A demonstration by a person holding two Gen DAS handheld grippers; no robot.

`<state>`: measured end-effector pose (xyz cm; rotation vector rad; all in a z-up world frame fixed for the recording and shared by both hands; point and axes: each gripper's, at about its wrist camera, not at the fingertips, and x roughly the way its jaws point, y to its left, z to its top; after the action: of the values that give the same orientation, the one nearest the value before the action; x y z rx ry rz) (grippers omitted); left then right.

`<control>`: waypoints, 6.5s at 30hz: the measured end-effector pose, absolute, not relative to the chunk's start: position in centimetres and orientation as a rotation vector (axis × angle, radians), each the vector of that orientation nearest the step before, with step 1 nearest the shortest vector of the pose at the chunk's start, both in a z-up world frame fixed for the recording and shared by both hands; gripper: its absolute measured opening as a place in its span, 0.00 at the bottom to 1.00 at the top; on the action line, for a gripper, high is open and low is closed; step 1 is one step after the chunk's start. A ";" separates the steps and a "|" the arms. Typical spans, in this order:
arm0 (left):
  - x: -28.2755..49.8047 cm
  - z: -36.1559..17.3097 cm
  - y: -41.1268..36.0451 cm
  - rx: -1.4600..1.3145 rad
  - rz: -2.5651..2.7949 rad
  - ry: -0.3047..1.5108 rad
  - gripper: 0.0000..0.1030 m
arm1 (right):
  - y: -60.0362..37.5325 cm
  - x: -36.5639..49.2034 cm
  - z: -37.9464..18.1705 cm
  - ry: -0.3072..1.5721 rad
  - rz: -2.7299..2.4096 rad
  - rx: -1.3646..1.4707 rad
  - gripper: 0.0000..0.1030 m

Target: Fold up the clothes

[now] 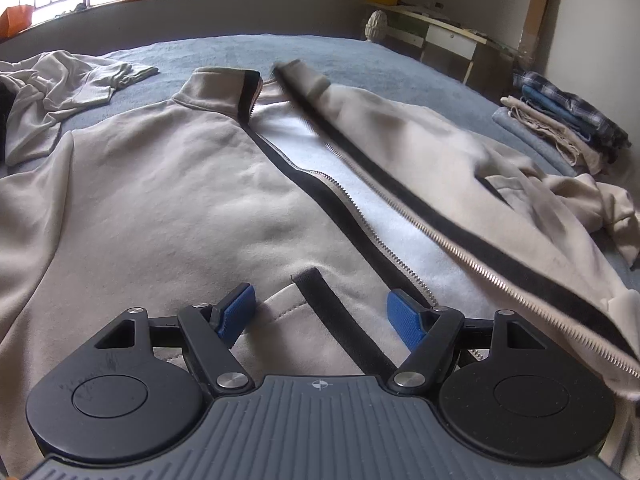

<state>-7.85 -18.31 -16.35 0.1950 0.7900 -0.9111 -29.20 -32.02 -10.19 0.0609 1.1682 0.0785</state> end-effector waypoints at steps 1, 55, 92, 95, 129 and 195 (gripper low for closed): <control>-7.9 -16.4 -18.3 0.195 -0.913 0.788 0.71 | -31.6 -29.1 -10.7 1.187 0.088 0.056 0.07; -2.8 -16.8 -15.9 0.014 -0.900 0.748 0.72 | -35.9 3.5 -18.1 0.942 -0.215 -0.284 0.23; -1.6 -15.5 -15.6 -0.104 -0.857 0.802 0.74 | -44.2 -0.6 -10.8 0.656 -0.176 0.377 0.50; -2.3 -14.6 -15.1 -0.111 -0.871 0.791 0.74 | -46.1 -6.9 -8.2 0.618 -0.179 0.467 0.50; -25.6 -17.0 -20.5 0.633 -1.540 0.591 0.48 | -54.0 -47.6 -19.0 0.715 -0.488 1.162 0.50; -25.1 -16.3 -19.1 0.575 -1.651 0.588 0.05 | -41.2 -41.8 -10.9 0.977 -0.580 0.004 0.01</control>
<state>-25.14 -19.08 -16.28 0.5750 0.5881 -1.6508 -41.75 -41.20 -10.93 0.0042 0.9773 -0.5803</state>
